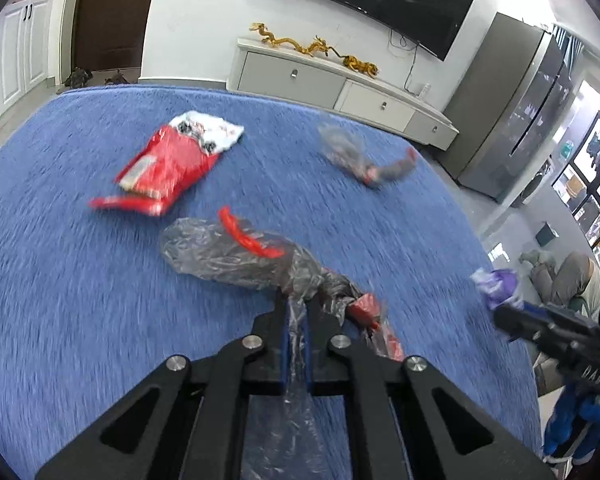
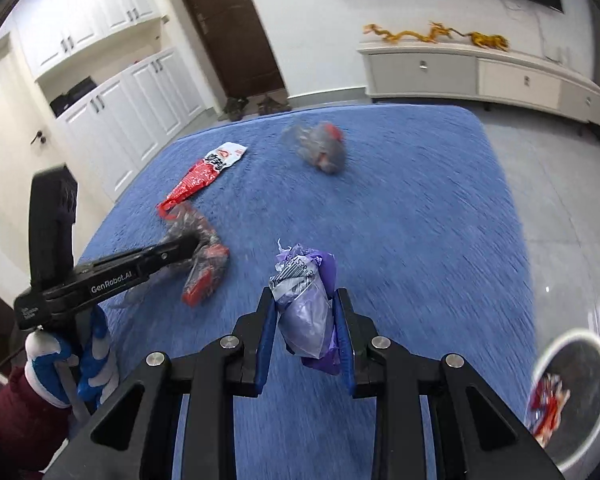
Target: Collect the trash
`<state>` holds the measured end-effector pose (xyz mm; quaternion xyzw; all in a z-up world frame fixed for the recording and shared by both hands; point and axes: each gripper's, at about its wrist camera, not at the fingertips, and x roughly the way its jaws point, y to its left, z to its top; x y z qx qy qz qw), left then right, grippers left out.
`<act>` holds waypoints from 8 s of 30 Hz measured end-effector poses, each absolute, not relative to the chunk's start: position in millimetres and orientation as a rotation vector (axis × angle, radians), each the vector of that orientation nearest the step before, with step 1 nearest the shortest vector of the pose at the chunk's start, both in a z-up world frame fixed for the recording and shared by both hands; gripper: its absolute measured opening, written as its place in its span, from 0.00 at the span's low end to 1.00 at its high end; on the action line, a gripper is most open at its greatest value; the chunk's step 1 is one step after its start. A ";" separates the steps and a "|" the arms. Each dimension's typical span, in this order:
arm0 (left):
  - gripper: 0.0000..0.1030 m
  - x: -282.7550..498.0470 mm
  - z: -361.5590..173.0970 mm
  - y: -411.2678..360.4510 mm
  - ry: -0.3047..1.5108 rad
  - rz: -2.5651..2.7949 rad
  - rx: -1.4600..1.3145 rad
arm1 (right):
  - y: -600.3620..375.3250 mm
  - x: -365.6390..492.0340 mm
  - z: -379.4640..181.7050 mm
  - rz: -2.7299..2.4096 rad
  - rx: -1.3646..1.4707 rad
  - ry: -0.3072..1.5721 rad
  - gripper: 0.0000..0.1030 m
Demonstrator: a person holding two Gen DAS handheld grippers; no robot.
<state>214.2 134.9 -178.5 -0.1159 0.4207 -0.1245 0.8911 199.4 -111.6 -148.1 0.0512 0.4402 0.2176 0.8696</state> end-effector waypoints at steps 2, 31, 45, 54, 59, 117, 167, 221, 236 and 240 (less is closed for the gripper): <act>0.04 200.2 -175.0 132.2 0.873 -0.266 -0.229 | -124.6 184.6 -142.7 0.441 0.120 0.914 0.27; 0.04 21.9 -14.9 83.7 0.450 -0.183 0.038 | -192.6 30.7 -47.6 0.346 0.195 0.635 0.27; 0.05 38.4 -4.3 12.7 0.446 -0.246 0.182 | -250.1 22.4 -36.2 0.249 0.246 0.563 0.27; 0.05 68.5 -26.0 -51.8 0.524 -0.328 0.272 | -300.6 43.6 -68.7 0.178 0.338 0.599 0.27; 0.05 91.7 -45.3 -99.1 0.608 -0.407 0.321 | -336.1 58.6 -104.3 0.131 0.418 0.637 0.27; 0.51 169.0 -97.8 -296.1 0.692 -0.654 0.306 | -485.8 82.0 -196.8 -0.270 0.462 0.782 0.53; 0.81 49.9 4.1 17.3 0.337 -0.230 0.017 | -200.9 40.4 28.3 0.065 -0.030 0.444 0.98; 0.07 222.8 -142.3 142.6 0.804 -0.225 -0.049 | -103.3 247.9 -141.9 0.454 0.167 0.826 0.16; 0.07 137.8 -68.2 23.7 0.717 -0.435 0.145 | -238.8 124.8 -90.2 0.279 0.310 0.646 0.16; 0.07 134.6 -66.4 -45.7 0.740 -0.538 0.209 | -296.8 104.6 -95.8 0.187 0.362 0.617 0.16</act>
